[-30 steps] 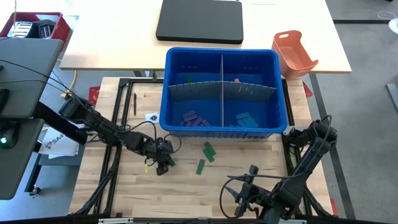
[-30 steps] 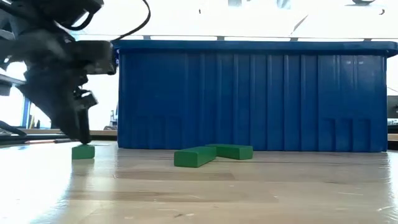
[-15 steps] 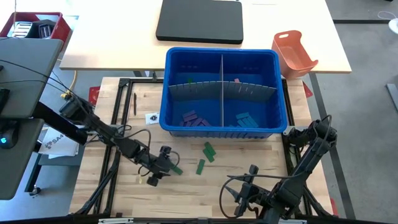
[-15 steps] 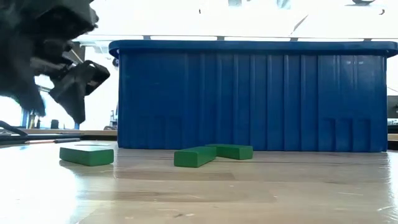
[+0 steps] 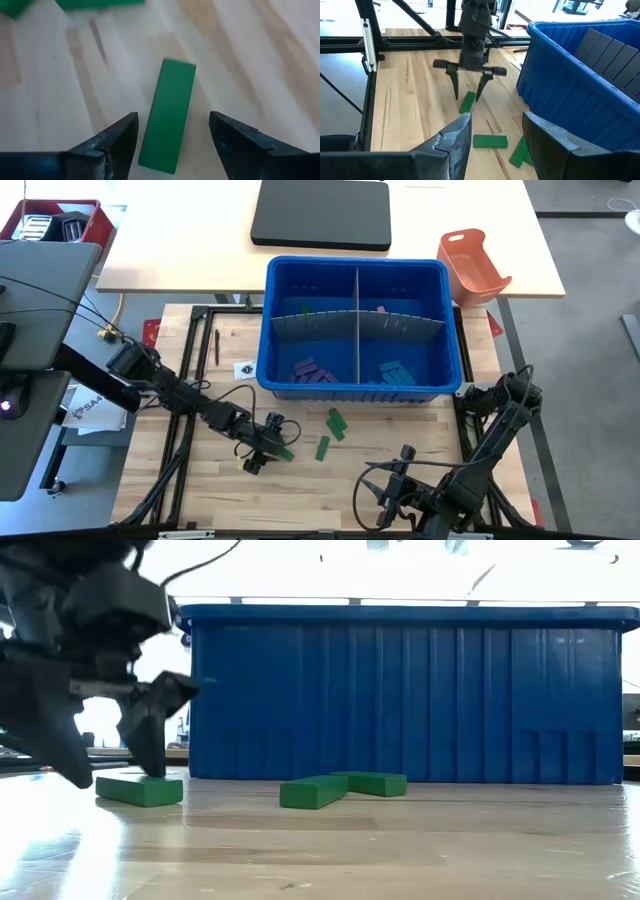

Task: Sort blocks
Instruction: Put the green block into the blue bin with the other green block

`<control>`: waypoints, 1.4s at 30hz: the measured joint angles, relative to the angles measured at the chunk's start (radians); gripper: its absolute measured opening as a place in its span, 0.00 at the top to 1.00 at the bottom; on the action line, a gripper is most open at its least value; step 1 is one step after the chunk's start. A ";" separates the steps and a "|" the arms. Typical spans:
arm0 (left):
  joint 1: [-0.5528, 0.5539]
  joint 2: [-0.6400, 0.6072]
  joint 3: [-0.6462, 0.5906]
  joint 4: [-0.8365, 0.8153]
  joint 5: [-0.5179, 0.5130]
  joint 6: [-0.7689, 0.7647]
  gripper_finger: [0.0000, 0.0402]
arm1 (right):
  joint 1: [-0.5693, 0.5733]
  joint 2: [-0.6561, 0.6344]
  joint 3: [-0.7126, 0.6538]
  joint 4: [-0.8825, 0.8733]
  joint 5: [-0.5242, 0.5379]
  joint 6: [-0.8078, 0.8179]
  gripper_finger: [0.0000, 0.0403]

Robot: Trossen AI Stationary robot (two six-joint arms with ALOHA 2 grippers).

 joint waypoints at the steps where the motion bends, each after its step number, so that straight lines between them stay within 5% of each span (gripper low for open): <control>1: 0.005 0.015 0.000 0.005 0.015 -0.007 0.40 | 0.000 0.000 0.000 0.000 0.000 0.000 0.57; 7: 0.004 0.084 0.003 0.058 0.000 -0.044 0.41 | 0.000 0.000 0.000 0.000 0.000 0.000 0.57; 15: -0.037 0.097 0.004 0.078 -0.055 -0.245 0.77 | 0.000 0.000 0.000 0.000 0.002 0.000 0.57; 19: -0.082 0.071 0.035 0.061 -0.029 -0.368 0.77 | 0.000 0.000 0.000 -0.003 0.002 -0.001 0.57; 24: -0.124 -0.028 0.216 -0.057 -0.047 -0.363 0.77 | 0.000 0.000 0.000 -0.003 0.003 -0.025 0.57; 27: -0.100 -0.053 0.401 -0.351 -0.165 -0.349 0.77 | 0.000 0.000 0.000 -0.003 0.006 -0.026 0.57; 31: 0.022 -0.055 0.700 -0.762 -0.320 -0.253 0.77 | 0.000 0.000 0.000 -0.004 0.019 -0.035 0.57; 34: 0.176 -0.050 0.864 -0.892 -0.382 -0.143 0.77 | 0.000 0.000 0.000 -0.005 0.019 -0.038 0.57; 42: 0.728 0.015 1.180 -0.883 -0.180 0.026 0.77 | -0.001 0.000 0.000 -0.009 0.018 -0.038 0.57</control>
